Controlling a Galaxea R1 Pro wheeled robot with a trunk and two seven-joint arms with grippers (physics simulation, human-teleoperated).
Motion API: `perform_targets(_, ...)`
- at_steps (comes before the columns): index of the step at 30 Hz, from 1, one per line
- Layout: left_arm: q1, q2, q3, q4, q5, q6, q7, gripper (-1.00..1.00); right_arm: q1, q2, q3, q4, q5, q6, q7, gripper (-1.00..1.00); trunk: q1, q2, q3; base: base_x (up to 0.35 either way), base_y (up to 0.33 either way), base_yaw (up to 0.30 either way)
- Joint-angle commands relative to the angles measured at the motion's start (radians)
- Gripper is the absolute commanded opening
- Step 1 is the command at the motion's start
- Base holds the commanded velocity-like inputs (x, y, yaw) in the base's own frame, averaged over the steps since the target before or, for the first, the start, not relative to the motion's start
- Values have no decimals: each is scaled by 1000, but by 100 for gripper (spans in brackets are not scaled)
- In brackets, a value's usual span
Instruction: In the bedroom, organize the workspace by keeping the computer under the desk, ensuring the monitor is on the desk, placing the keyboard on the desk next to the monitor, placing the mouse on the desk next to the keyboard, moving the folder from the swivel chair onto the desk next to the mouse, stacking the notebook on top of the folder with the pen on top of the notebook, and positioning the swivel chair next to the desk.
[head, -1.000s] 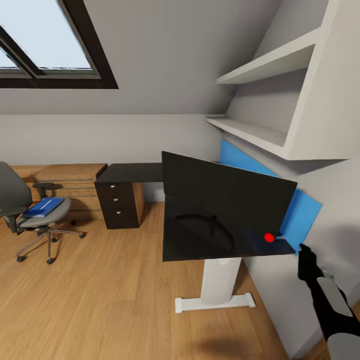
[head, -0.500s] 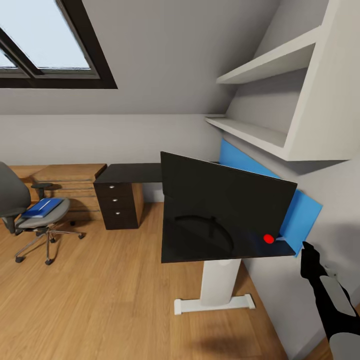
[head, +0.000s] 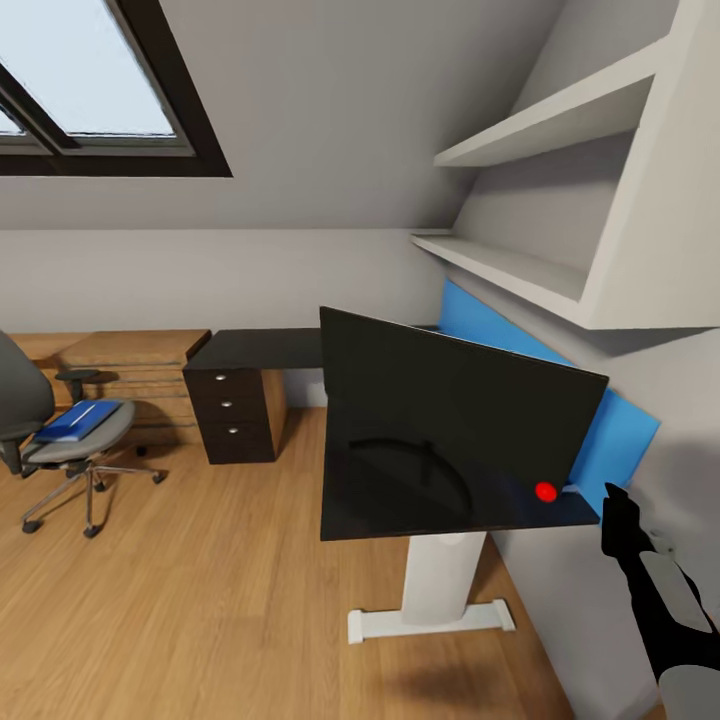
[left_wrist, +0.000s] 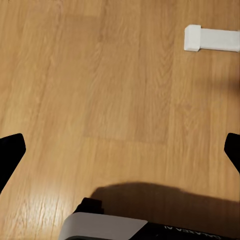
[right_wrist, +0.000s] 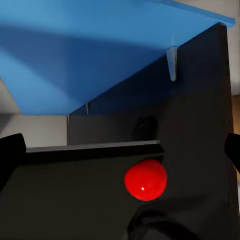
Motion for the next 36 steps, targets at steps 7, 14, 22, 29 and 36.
perform_targets(7, -1, 1, -8, 0, 10, -5, 7, 100, -1, 0, -1, -2, -6, 3, -5, 100, 0, -1, -1, 151, 0, 0)
perform_targets(14, -1, 0, -10, 0, 10, -5, 7, 100, -1, -13, -6, -1, -7, 3, -5, 100, 0, -1, -1, 152, -8, 0)
perform_targets(22, -1, 0, -10, 0, 10, -5, 7, 100, -1, -28, -16, 0, -8, 5, -7, 100, 0, -1, -1, 75, -13, 0)
perform_targets(29, 0, 0, -10, 0, 10, -5, 7, 100, -1, -37, -32, 1, -9, 5, -7, 100, 0, -1, -1, 8, -1, 0)
perform_targets(36, -1, 0, -10, 0, 10, -5, 7, 100, -1, -38, -36, 1, -12, 5, -7, 100, 0, -1, -1, 23, 0, 0)
